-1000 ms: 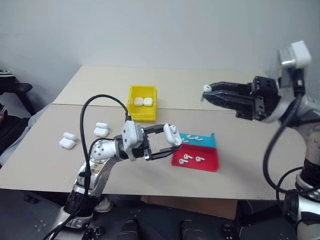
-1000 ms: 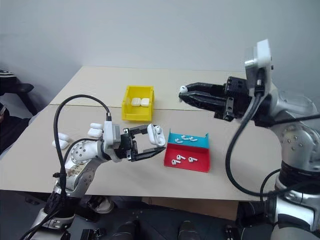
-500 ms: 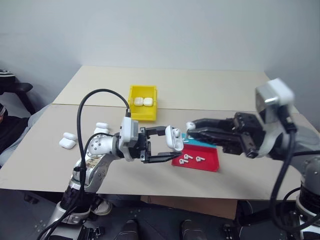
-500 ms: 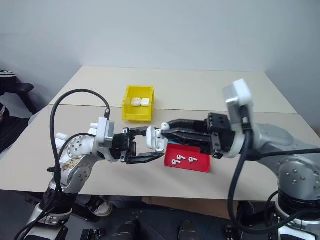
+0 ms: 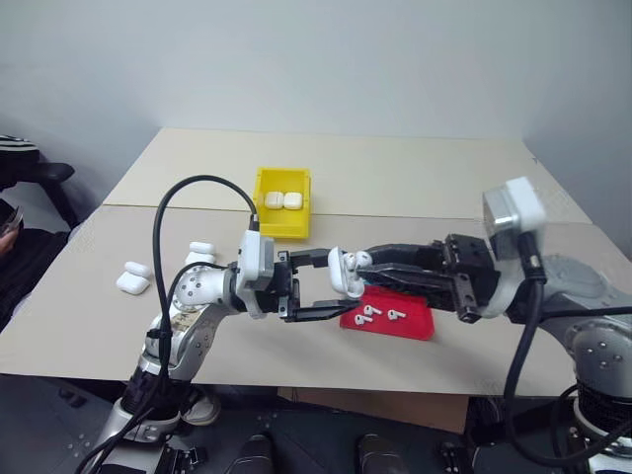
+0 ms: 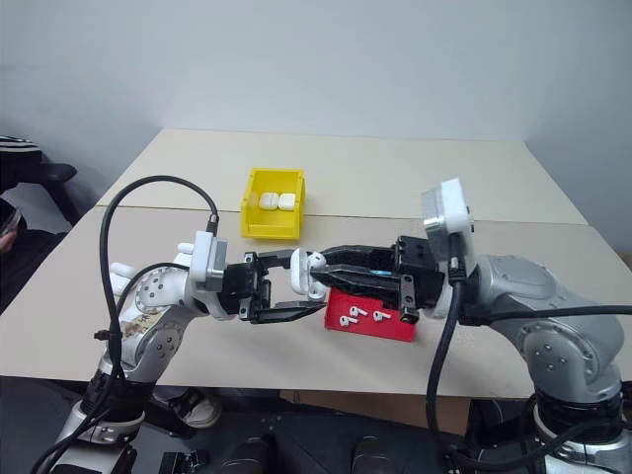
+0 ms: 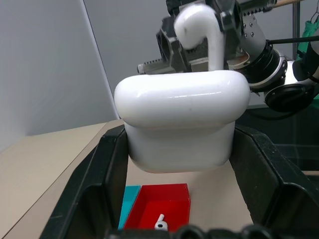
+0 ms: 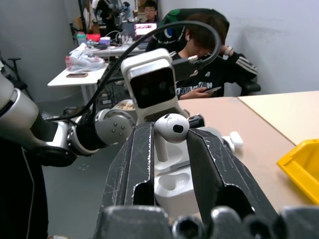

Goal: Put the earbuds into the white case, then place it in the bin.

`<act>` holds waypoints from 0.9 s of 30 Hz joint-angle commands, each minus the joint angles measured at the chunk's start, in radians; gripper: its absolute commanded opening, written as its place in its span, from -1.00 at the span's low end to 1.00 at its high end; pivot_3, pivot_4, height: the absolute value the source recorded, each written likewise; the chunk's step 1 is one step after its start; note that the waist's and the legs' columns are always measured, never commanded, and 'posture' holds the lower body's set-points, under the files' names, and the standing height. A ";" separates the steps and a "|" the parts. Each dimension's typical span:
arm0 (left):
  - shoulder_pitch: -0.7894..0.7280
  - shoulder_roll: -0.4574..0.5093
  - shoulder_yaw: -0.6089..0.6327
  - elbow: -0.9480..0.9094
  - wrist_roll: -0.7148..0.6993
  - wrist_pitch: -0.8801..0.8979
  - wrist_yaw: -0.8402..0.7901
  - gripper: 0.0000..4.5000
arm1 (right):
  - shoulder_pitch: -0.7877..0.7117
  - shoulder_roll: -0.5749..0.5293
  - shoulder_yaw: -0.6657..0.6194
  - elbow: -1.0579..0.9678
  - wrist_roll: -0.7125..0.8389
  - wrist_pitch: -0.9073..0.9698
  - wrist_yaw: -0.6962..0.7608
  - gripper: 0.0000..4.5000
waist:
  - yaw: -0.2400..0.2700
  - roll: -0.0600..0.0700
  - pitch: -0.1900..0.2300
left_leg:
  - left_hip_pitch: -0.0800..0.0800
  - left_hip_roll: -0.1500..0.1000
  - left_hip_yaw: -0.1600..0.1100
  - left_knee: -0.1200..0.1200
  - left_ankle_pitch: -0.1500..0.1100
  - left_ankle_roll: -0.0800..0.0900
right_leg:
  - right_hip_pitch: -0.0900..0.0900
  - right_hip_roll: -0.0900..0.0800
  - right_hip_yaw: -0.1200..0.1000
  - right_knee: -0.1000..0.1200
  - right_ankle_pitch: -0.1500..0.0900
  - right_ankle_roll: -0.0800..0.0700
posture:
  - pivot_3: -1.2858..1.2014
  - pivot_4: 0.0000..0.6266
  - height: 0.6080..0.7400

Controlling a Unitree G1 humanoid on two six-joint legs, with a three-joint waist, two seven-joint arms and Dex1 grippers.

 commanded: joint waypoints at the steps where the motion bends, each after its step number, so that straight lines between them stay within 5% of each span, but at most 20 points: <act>1: -0.012 -0.002 0.012 -0.049 -0.010 -0.002 0.007 0.24 | 0.008 0.003 -0.003 -0.028 -0.008 -0.046 0.012 -0.45 | 0.000 0.000 0.000 | -0.001 0.000 0.000 0.000 0.000 0.000 | 0.000 0.000 0.000 -0.001 0.000 0.000 | 0.03 -0.52 1.00; 17: -0.002 0.000 0.012 -0.051 0.002 -0.008 0.015 0.24 | 0.045 0.001 0.032 -0.034 -0.068 -0.091 0.051 -0.45 | 0.002 0.000 0.000 | -0.003 0.000 0.000 -0.001 0.000 0.000 | -0.001 0.000 0.000 -0.003 0.001 0.001 | 0.03 -0.52 1.00; 23: 0.003 -0.002 0.009 -0.051 0.009 -0.013 0.017 0.24 | 0.075 -0.012 0.058 -0.059 -0.135 -0.130 0.059 0.18 | 0.002 0.000 0.000 | -0.003 0.000 0.000 -0.001 0.000 0.000 | -0.001 0.000 0.000 -0.003 0.001 0.001 | 0.03 -0.52 1.00; 27: 0.001 -0.003 0.013 -0.043 0.014 -0.014 0.013 0.24 | 0.067 -0.010 0.062 -0.036 -0.142 -0.128 0.048 0.18 | 0.002 0.000 0.000 | -0.003 0.000 0.000 -0.001 0.000 0.000 | -0.001 0.000 0.000 -0.003 0.001 0.001 | 0.03 -0.52 1.00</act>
